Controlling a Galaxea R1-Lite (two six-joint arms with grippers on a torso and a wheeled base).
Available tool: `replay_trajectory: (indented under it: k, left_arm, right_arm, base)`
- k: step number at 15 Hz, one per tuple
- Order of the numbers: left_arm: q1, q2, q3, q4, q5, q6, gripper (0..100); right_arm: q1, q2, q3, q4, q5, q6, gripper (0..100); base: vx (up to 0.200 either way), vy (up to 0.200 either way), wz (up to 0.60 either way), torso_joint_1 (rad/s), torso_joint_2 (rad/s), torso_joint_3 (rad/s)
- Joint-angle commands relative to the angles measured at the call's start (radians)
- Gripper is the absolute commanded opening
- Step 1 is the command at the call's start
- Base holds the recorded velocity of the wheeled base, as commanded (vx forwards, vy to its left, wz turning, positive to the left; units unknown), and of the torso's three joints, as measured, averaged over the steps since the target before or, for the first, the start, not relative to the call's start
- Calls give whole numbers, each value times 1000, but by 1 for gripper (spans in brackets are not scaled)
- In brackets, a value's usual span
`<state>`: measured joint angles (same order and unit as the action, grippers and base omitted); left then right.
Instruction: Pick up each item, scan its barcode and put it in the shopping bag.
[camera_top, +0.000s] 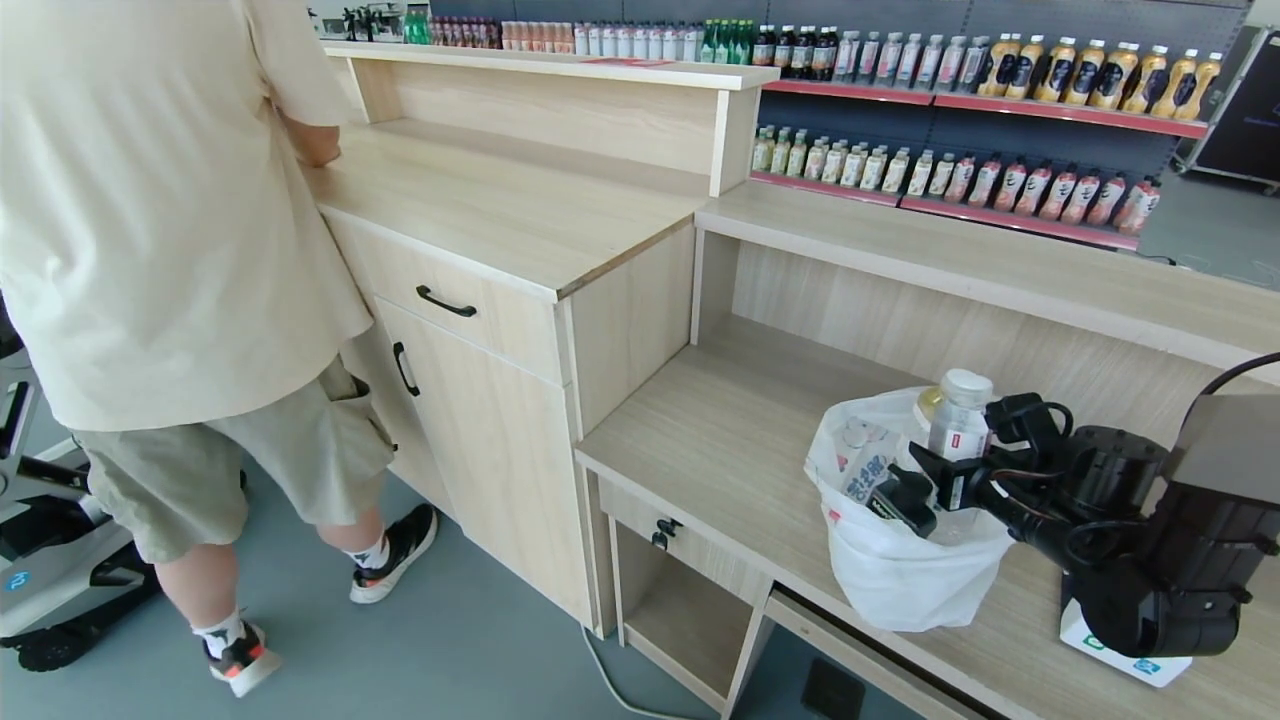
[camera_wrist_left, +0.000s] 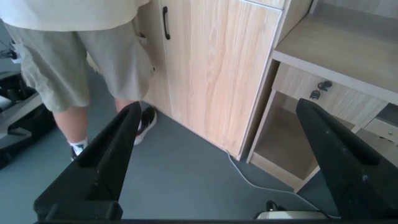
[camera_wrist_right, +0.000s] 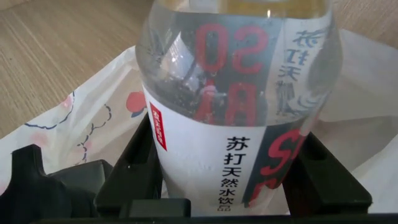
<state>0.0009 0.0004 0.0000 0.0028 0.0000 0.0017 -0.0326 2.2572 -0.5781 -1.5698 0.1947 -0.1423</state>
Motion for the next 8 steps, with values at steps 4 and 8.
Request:
replay_trajectory:
  k: [4,8]
  left_arm:
    - [1,0,0,0,0,0,100]
    - [1,0,0,0,0,0,100]
  right_arm:
    - [10,25,0,-1,0,-3,0]
    - [16,44,3,-1,2,-11,0]
  base:
    - [0,0,0,0,0,0]
    - [0,0,0,0,0,0]
